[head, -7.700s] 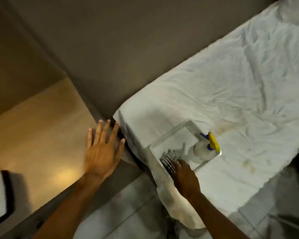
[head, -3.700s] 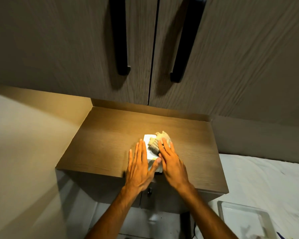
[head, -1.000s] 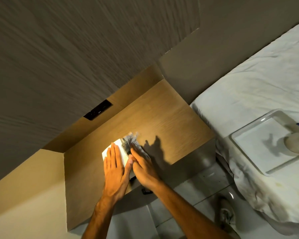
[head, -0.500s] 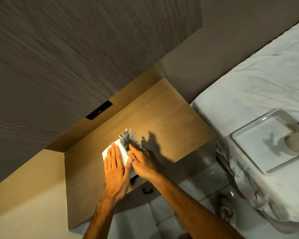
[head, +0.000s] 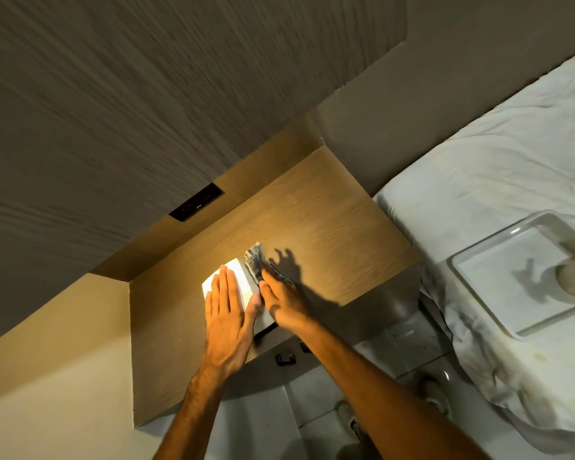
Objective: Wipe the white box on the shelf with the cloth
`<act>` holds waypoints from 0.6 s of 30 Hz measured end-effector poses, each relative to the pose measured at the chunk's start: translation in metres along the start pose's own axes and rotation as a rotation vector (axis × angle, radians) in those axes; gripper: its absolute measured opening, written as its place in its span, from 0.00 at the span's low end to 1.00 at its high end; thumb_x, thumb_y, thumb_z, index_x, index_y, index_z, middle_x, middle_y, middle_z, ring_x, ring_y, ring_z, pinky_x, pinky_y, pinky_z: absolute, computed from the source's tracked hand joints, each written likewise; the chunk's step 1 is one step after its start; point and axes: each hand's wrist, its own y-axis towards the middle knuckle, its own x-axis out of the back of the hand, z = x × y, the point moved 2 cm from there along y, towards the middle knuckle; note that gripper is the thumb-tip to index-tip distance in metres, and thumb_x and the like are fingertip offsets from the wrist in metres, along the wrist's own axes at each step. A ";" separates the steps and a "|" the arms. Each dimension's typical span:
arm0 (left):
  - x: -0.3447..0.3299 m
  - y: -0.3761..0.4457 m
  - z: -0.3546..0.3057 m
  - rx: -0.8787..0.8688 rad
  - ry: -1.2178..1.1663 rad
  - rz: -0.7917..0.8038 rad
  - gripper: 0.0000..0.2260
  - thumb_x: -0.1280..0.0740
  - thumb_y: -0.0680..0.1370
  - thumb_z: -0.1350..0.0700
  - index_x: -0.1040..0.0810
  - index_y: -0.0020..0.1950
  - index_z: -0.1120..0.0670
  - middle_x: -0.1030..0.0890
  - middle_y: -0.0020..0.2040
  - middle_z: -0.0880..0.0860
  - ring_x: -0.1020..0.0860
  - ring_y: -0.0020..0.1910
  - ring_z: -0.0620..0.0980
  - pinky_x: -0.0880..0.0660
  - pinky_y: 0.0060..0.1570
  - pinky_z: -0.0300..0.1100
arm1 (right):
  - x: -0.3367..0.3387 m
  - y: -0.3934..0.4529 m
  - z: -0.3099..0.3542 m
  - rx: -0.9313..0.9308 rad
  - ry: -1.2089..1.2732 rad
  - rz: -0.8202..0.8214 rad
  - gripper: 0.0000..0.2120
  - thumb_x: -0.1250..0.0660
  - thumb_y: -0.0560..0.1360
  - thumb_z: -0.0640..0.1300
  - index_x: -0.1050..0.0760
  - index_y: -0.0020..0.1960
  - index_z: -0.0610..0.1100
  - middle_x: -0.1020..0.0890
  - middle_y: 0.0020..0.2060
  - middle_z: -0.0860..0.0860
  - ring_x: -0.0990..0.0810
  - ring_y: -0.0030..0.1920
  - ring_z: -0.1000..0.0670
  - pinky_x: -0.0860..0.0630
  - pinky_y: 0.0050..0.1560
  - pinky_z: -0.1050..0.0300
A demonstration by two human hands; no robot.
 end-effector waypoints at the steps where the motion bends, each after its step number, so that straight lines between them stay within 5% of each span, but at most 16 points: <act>1: 0.000 0.000 0.000 0.005 -0.006 0.000 0.46 0.63 0.75 0.21 0.61 0.85 0.49 0.66 0.83 0.41 0.68 0.81 0.37 0.66 0.81 0.44 | -0.002 0.003 -0.006 -0.020 -0.020 -0.003 0.22 0.50 0.85 0.53 0.41 0.78 0.55 0.30 0.73 0.41 0.29 0.71 0.41 0.29 0.70 0.43; 5: 0.002 -0.001 -0.001 0.013 -0.019 -0.004 0.48 0.64 0.73 0.20 0.61 0.85 0.50 0.66 0.83 0.42 0.69 0.80 0.35 0.67 0.81 0.43 | -0.012 -0.026 -0.022 -0.034 0.012 -0.056 0.25 0.48 0.82 0.58 0.44 0.78 0.59 0.35 0.77 0.45 0.34 0.75 0.42 0.30 0.72 0.42; 8: 0.003 -0.003 -0.005 0.019 -0.027 -0.002 0.49 0.64 0.73 0.20 0.61 0.85 0.50 0.66 0.84 0.44 0.70 0.80 0.35 0.68 0.80 0.41 | -0.014 -0.029 -0.008 0.080 0.064 -0.015 0.24 0.47 0.84 0.53 0.44 0.79 0.55 0.40 0.80 0.48 0.41 0.79 0.45 0.39 0.78 0.43; 13: 0.004 -0.002 -0.005 0.027 -0.010 0.026 0.49 0.66 0.72 0.20 0.62 0.85 0.50 0.68 0.83 0.43 0.69 0.81 0.39 0.67 0.82 0.45 | -0.004 0.017 0.010 0.046 0.039 0.013 0.20 0.47 0.85 0.48 0.35 0.76 0.50 0.27 0.70 0.41 0.27 0.69 0.42 0.27 0.68 0.49; 18: 0.005 -0.002 -0.004 0.029 -0.040 0.036 0.48 0.66 0.72 0.20 0.63 0.84 0.49 0.67 0.83 0.44 0.69 0.82 0.39 0.68 0.81 0.44 | -0.008 -0.019 -0.005 -0.017 0.019 -0.027 0.22 0.47 0.84 0.51 0.38 0.77 0.52 0.33 0.76 0.43 0.32 0.74 0.42 0.31 0.73 0.43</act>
